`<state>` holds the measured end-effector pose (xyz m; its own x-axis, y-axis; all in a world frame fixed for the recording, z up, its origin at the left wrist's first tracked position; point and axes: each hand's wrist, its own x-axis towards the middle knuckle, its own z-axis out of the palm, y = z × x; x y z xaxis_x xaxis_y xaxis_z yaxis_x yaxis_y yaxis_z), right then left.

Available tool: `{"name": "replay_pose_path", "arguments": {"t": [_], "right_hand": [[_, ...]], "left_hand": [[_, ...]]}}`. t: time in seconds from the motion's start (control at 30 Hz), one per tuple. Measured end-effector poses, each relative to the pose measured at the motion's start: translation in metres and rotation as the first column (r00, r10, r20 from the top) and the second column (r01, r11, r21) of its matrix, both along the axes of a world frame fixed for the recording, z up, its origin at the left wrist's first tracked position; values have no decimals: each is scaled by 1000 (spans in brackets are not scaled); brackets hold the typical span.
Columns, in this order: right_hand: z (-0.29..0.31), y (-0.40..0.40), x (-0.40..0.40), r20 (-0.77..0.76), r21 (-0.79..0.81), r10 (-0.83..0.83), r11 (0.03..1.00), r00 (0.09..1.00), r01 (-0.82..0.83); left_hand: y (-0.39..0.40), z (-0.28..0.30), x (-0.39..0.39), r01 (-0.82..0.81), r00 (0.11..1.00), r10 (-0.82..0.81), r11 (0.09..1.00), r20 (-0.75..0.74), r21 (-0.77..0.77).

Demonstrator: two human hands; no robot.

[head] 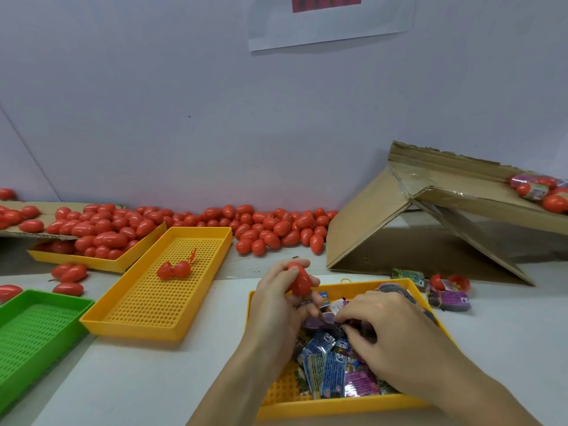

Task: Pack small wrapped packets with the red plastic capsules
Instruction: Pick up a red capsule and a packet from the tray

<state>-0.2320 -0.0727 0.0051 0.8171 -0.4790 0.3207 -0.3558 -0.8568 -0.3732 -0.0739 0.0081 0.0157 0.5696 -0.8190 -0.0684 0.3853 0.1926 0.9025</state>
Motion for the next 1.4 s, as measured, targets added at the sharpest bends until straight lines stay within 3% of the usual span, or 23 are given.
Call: {"name": "replay_pose_path", "arguments": {"t": [0.27, 0.5, 0.73, 0.87, 1.1, 1.2, 1.3, 1.4], "right_hand": [[3, 3, 2, 52, 143, -53, 989, 997, 45], [11, 2, 2, 247, 338, -203, 934, 948, 112], [19, -8, -4, 354, 739, -425, 673, 833, 29], [20, -10, -4, 362, 821, -470, 570, 805, -36], [20, -10, -3, 340, 821, -457, 570, 822, -22], [20, -10, -3, 337, 820, -458, 571, 823, -18], [20, -8, -2, 337, 814, -439, 581, 833, -24], [18, -7, -1, 332, 808, -402, 588, 853, -37]], "left_hand": [[-2, -6, 4, 14, 988, -26, 997, 151, 80], [-1, -5, 4, -11, 994, 8, 999, 110, 32], [1, -8, 4, -2, 969, -23, 995, 248, 98], [-2, -6, 2, 30, 999, -33, 997, 41, 69], [0, -6, 2, 68, 976, -87, 992, 198, 103], [5, -1, 0, 163, 949, -179, 983, 259, 83], [12, 4, -7, 207, 837, -251, 968, 487, 143], [12, 4, -13, 122, 731, -184, 983, 657, 140]]}}
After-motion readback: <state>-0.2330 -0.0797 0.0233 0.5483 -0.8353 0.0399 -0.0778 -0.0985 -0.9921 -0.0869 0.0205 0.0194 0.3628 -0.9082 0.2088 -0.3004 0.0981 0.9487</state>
